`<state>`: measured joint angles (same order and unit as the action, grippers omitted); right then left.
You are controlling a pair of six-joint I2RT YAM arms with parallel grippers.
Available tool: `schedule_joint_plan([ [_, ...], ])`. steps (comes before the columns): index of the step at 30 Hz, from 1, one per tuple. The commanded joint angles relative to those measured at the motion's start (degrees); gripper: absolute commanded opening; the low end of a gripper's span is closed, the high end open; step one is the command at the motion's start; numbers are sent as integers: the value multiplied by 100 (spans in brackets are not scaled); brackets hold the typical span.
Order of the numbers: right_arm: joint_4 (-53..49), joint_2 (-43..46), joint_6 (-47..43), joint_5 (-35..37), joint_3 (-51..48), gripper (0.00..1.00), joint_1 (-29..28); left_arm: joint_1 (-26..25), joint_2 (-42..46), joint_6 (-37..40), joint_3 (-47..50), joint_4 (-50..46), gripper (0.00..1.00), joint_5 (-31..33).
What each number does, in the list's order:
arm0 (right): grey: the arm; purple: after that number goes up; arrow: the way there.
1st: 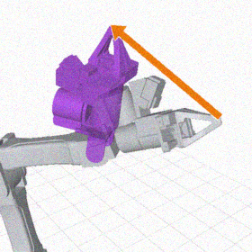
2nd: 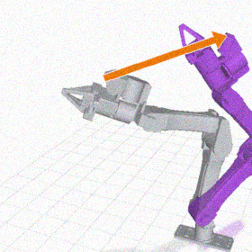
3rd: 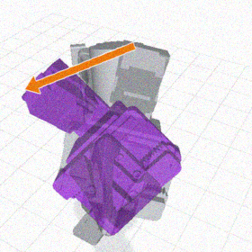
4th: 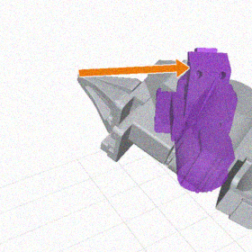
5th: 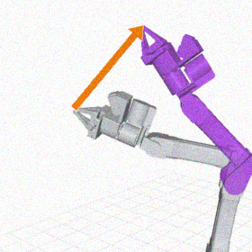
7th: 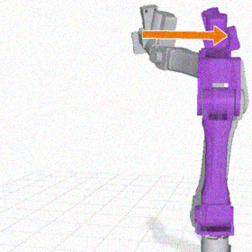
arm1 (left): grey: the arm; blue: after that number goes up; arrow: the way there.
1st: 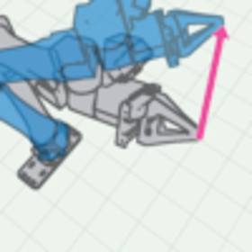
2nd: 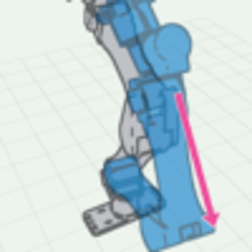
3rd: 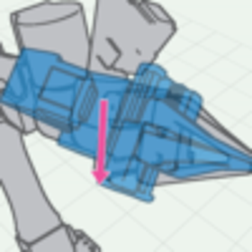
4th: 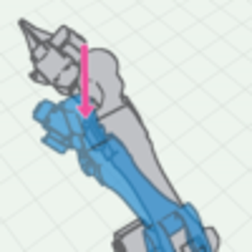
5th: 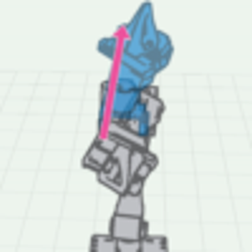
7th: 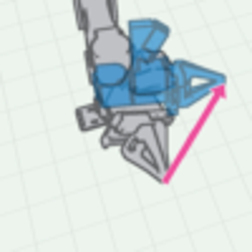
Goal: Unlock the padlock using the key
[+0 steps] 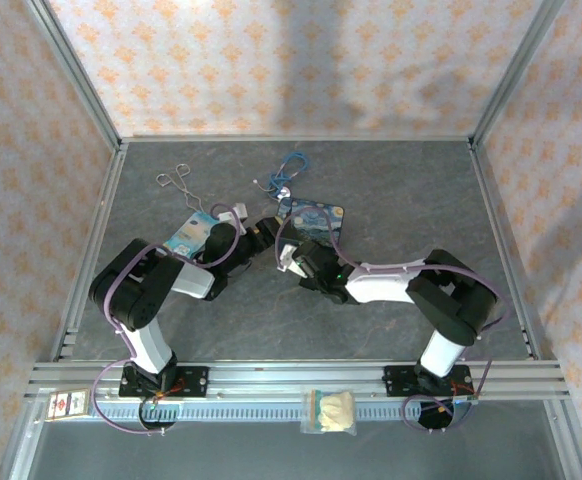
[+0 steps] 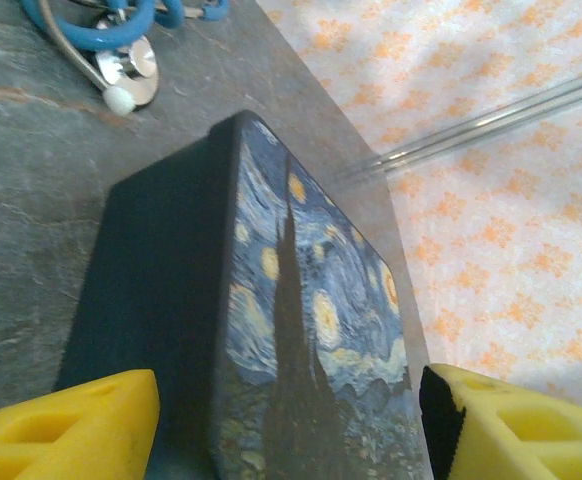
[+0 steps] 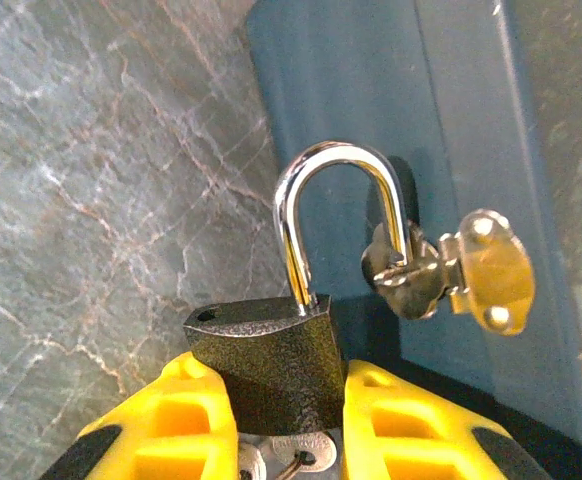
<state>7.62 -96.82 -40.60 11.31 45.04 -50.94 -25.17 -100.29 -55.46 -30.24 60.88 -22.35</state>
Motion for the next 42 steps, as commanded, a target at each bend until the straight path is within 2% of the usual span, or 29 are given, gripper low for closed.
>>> schedule_joint_plan([
  [1, 288, -14, -19, -88, 229, 0, 46, -80, -132, -146, -45, 468, 68, -165],
  [10, 141, 240, 303, -259, 160, 0, 40, -78, -34, -251, 109, 590, 68, -90],
  [18, -483, 1328, 1764, -737, -276, 0, 41, 451, 978, 254, 501, -259, 74, 338],
  [20, -717, 1591, 2282, -718, -335, 0, 38, 528, 1372, 572, 519, -819, 76, 631],
  [24, -1422, 1914, 3738, -214, -209, 0, 65, 557, 2282, 1147, 518, -1906, 83, 1595],
  [28, -2018, 2144, 4794, -61, -86, 0, 155, 591, 2976, 1360, 630, -2360, 93, 2353],
  [33, -2598, 2324, 5626, 12, 76, 0, 861, 660, 3600, 1447, 817, -2538, 99, 2941],
  [42, -2609, 2284, 5718, 209, 47, 0, 2199, 724, 3971, 1479, 979, -2766, 99, 3163],
])
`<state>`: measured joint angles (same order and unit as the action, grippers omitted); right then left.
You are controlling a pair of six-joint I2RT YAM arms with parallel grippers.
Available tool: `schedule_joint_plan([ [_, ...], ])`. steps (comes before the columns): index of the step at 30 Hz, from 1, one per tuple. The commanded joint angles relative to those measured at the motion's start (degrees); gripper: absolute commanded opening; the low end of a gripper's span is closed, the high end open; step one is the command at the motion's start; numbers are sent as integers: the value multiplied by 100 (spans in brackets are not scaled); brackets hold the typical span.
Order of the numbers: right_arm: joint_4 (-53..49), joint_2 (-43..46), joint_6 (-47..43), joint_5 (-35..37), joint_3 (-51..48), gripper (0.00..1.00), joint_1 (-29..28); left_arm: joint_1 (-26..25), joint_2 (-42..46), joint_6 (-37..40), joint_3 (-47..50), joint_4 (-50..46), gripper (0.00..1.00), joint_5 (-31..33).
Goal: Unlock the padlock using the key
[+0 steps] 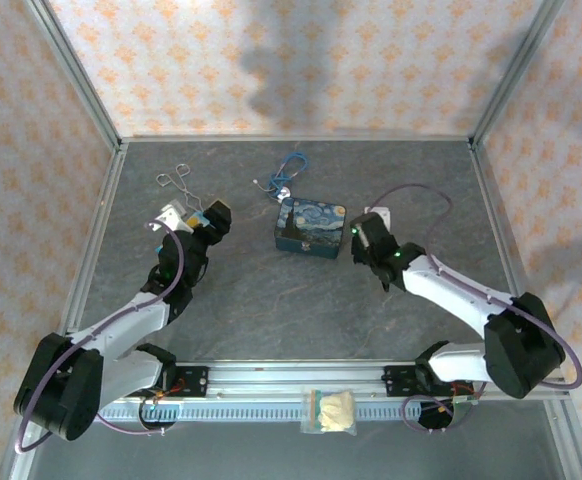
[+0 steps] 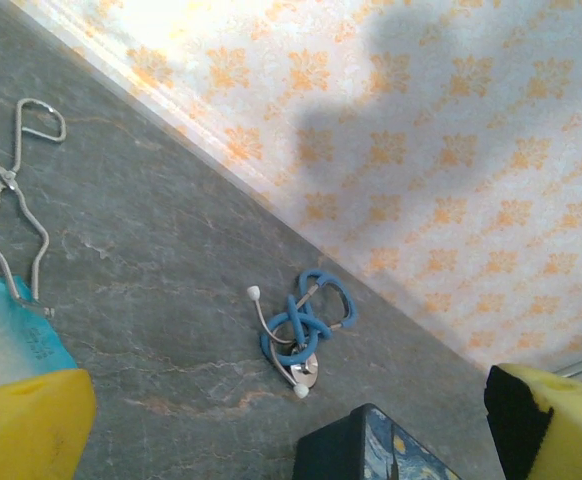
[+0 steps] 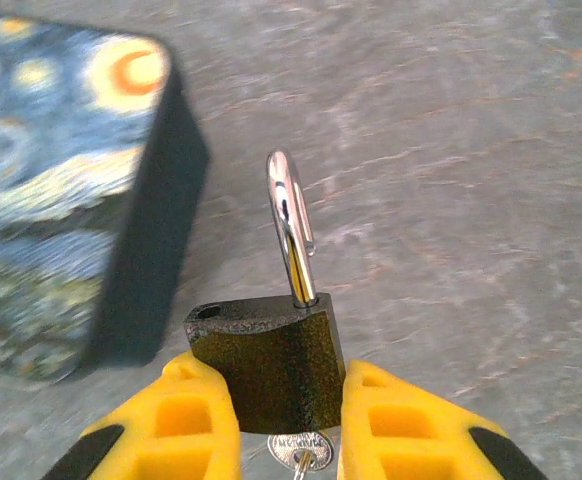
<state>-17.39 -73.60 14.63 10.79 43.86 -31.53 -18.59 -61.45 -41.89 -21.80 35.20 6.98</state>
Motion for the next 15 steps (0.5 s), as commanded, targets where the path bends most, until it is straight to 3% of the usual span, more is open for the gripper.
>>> schedule_joint_plan([
  [1, -47, -151, 144, 145, 170, 0, 393, 79, 89, 103, 151, -200, 99, 189],
  [15, 345, -1921, -255, -569, 673, 0, 743, 180, 646, 101, 436, -574, 99, 403],
])
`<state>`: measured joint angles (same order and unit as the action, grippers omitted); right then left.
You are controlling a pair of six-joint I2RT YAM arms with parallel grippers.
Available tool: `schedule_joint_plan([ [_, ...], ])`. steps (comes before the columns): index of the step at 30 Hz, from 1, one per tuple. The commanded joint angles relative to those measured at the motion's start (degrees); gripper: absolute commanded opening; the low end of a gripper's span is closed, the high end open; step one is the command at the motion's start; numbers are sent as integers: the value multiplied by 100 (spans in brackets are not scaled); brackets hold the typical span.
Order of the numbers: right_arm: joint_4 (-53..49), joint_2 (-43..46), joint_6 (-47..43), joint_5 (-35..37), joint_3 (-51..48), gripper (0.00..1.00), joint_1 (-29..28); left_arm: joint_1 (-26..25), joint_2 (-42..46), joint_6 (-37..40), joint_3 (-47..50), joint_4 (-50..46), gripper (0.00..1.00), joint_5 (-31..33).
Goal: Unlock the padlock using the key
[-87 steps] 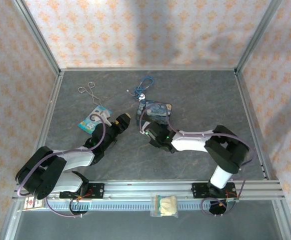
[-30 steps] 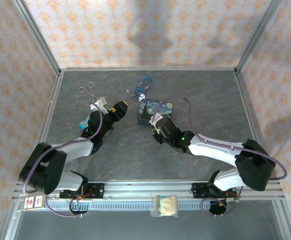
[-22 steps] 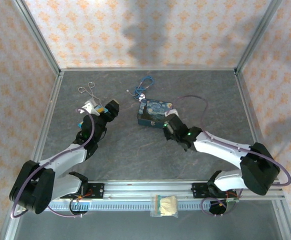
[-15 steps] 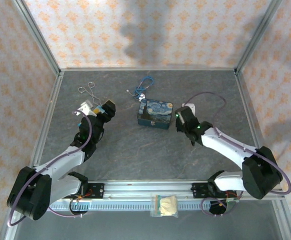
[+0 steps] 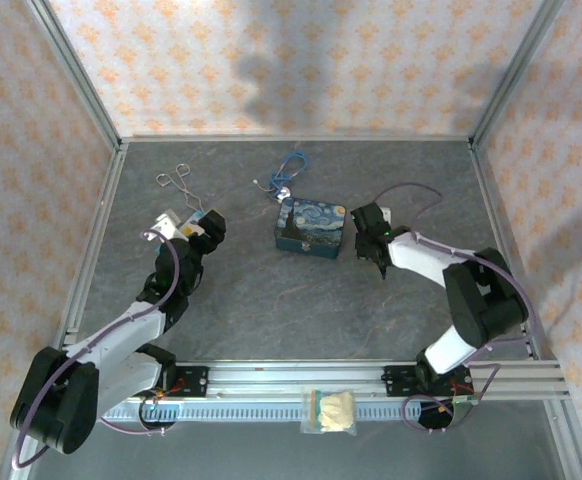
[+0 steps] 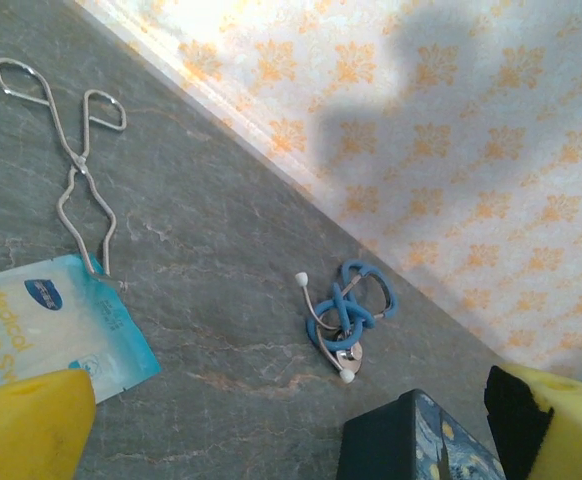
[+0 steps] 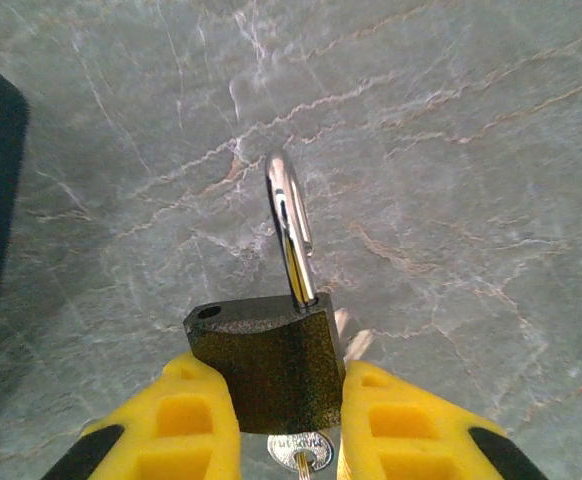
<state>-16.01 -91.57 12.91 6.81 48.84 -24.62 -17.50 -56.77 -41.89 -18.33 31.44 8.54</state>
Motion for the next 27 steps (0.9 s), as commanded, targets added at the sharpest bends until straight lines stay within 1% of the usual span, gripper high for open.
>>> schedule_joint_plan([
  [1, 231, -242, -86, -221, 216, 0, 54, 78, 228, 106, 108, -246, 99, 273],
  [6, 309, -612, -127, -327, 358, 0, 62, 110, 406, 119, 174, -320, 99, 333],
  [8, 333, -661, -109, -304, 405, 15, 65, 115, 454, 127, 172, -371, 99, 339],
  [11, 361, -582, -105, -275, 455, 31, 67, 132, 531, 167, 169, -440, 99, 405],
  [13, 364, -461, -104, -206, 491, 38, 81, 141, 570, 194, 171, -472, 99, 496],
  [18, 441, 39, -100, -118, 521, 60, 247, 292, 674, 397, 47, -537, 99, 541],
  [20, 513, 300, -102, -73, 497, 64, 373, 380, 694, 562, -73, -616, 99, 614],
  [21, 550, 413, -100, -45, 486, 68, 433, 423, 694, 628, -131, -645, 99, 638],
  [22, 608, 543, -112, -26, 461, 70, 511, 467, 690, 709, -191, -661, 99, 663],
  [24, 837, 738, -191, 30, 355, 72, 660, 562, 651, 796, -281, -648, 99, 684],
  [27, 1368, 953, -391, 372, 58, 73, 871, 693, 486, 1078, -386, -584, 99, 692],
])
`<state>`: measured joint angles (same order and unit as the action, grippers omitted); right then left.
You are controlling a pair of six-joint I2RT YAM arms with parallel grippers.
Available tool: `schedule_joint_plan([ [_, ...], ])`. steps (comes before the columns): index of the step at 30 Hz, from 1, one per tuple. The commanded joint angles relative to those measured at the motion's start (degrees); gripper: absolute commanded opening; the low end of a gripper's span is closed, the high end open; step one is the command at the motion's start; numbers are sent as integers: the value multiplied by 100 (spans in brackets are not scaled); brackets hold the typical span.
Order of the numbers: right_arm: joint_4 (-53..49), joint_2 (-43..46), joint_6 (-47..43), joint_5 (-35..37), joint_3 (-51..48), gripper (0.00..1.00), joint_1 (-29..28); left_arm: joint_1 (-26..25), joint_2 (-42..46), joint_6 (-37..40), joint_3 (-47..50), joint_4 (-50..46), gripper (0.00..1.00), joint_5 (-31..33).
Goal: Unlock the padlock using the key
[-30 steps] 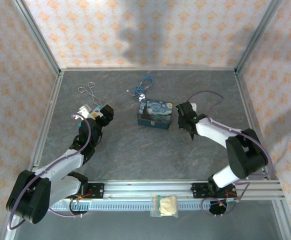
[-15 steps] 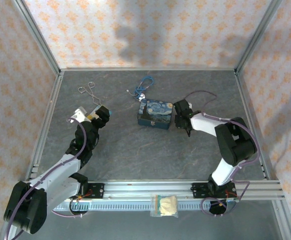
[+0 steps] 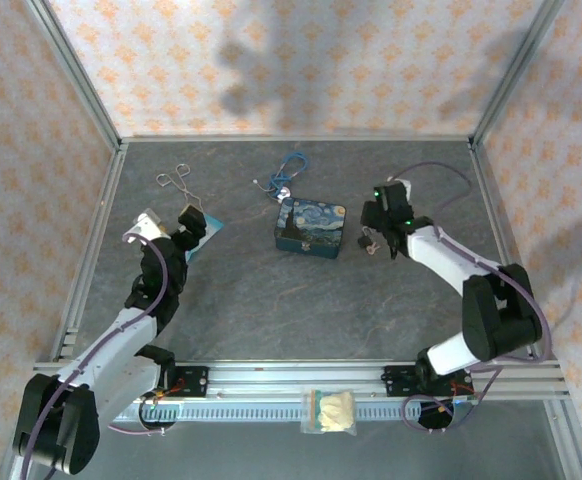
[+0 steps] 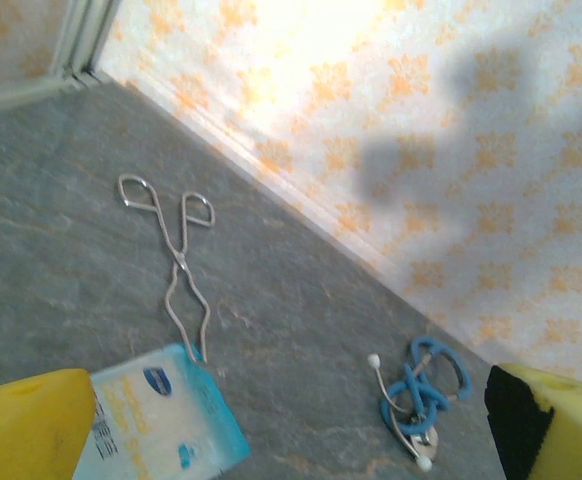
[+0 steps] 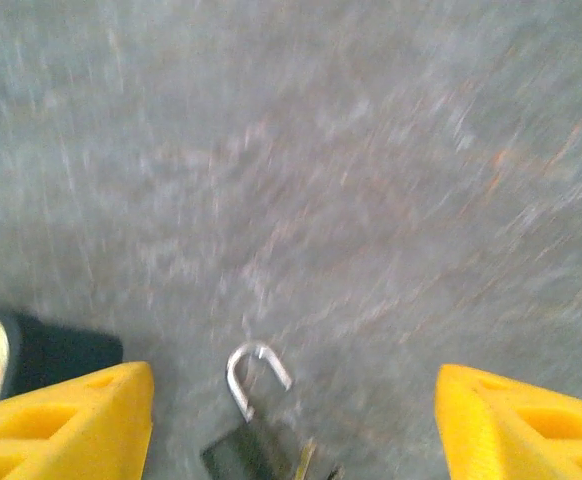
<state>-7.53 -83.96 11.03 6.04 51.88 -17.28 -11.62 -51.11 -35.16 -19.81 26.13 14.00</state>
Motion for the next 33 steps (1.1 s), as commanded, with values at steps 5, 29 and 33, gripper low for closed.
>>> schedule_joint_plan([
  [5, 2169, 362, -574, 895, -1204, 74, 581, 293, -714, 832, -582, -208, 99, 122],
  [29, 7259, -173, -1182, 52, -3608, 100, 1409, 969, -2267, 2347, 97, 2080, 99, 1052],
  [33, 7722, -240, -1119, -36, -3896, 100, 1490, 891, -2608, 2747, 479, 3313, 99, 1069],
])
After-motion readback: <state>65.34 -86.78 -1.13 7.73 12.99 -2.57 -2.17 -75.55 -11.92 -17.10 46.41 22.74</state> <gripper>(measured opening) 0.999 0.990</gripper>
